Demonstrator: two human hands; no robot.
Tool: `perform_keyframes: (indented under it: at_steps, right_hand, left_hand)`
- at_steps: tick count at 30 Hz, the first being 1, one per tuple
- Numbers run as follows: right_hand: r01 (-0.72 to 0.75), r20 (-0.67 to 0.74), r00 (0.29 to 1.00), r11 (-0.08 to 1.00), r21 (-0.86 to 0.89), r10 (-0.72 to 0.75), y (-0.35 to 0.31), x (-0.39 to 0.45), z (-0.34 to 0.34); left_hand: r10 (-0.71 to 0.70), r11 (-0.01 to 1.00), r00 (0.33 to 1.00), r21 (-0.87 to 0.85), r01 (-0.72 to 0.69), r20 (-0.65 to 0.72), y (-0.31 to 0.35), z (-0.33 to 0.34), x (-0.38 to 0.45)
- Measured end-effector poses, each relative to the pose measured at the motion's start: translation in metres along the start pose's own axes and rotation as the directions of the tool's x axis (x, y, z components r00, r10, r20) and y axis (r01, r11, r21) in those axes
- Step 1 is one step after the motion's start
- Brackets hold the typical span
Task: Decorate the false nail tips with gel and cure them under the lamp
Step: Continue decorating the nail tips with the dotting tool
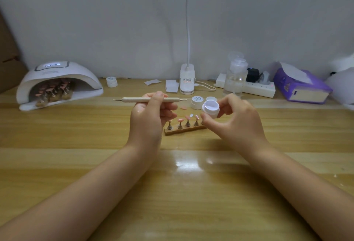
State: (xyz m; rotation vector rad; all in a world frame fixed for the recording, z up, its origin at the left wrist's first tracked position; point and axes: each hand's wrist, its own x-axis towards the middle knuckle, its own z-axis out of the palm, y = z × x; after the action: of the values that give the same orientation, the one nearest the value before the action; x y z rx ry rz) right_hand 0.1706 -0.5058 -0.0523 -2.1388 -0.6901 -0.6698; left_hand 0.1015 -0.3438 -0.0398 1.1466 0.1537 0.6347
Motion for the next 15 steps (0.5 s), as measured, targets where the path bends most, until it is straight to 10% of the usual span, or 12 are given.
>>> perform_keyframes:
  at_steps: [15]
  right_hand:
    - [-0.319,0.102,0.931,0.916,-0.244,0.351,0.049,0.008,0.008]
  left_hand:
    - [-0.031,0.999,0.996,0.013,0.033,-0.085,-0.007,-0.005,0.003]
